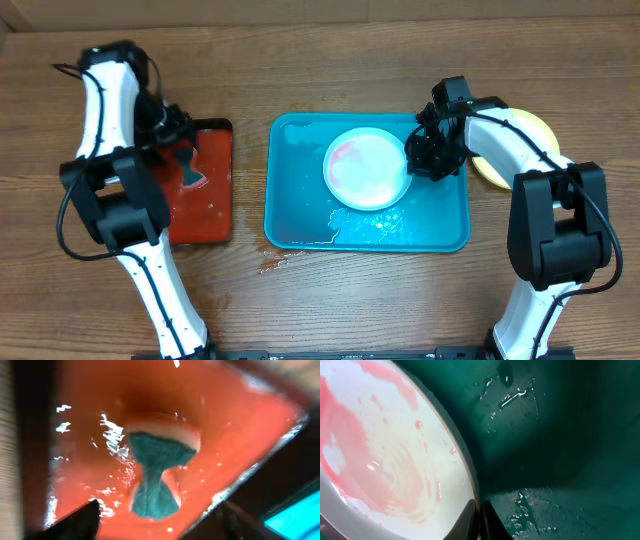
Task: Clean dirty plates on tray and stack at the side
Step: 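Carry the sponge to the red water tray and release it, then lift the white plate with the right gripper and stack it on the yellow plates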
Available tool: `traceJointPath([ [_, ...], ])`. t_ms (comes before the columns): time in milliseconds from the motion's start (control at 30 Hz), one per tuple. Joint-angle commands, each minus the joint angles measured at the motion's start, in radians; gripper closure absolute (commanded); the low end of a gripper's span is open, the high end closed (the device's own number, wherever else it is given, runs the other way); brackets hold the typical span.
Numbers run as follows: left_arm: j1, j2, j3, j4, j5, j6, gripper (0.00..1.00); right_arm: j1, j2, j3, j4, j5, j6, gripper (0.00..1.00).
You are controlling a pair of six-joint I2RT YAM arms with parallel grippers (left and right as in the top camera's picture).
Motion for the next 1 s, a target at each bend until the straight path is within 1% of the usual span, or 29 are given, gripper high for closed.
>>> traceJointPath([
  [0,0.037,-0.043,0.156,-0.023,0.009,0.006,0.08,0.008,-0.035,0.093,-0.021,0.044,-0.036,0.96],
  [33,0.041,-0.043,0.192,-0.030,0.009,0.006,0.02,0.019,-0.047,0.115,-0.031,0.075,-0.036,0.96],
  [100,0.045,-0.043,0.240,-0.040,0.009,0.005,0.00,0.055,-0.071,0.154,-0.051,0.160,-0.058,0.96],
  [167,0.045,-0.043,0.262,-0.042,0.009,0.005,0.00,0.115,-0.098,0.196,-0.080,0.303,-0.085,0.96],
  [367,0.044,-0.043,0.262,-0.042,0.008,0.006,0.01,0.356,-0.129,0.285,-0.132,0.880,-0.088,0.96],
  [533,0.044,-0.043,0.262,-0.042,0.005,0.006,0.00,0.531,-0.129,0.290,-0.107,1.368,-0.089,0.96],
  [600,0.044,-0.043,0.262,-0.042,0.005,0.006,0.00,0.582,-0.129,0.290,-0.093,1.521,-0.129,0.96],
  [633,0.044,-0.043,0.262,-0.042,0.005,0.006,0.01,0.601,-0.129,0.290,-0.084,1.565,-0.166,0.96],
  [667,0.044,-0.043,0.262,-0.042,0.005,0.006,0.00,0.626,-0.129,0.290,-0.067,1.611,-0.232,0.96],
  [767,0.044,-0.043,0.262,-0.042,0.005,0.006,0.00,0.673,-0.129,0.290,-0.011,1.652,-0.391,0.96],
  [800,0.044,-0.043,0.262,-0.042,0.005,0.006,0.00,0.696,-0.129,0.290,0.031,1.651,-0.475,0.96],
  [867,0.044,-0.043,0.262,-0.042,0.005,0.006,0.00,0.715,-0.129,0.290,0.078,1.651,-0.535,0.96],
  [967,0.044,-0.043,0.262,-0.042,0.005,0.006,0.00,0.739,-0.129,0.290,0.128,1.651,-0.576,0.96],
])
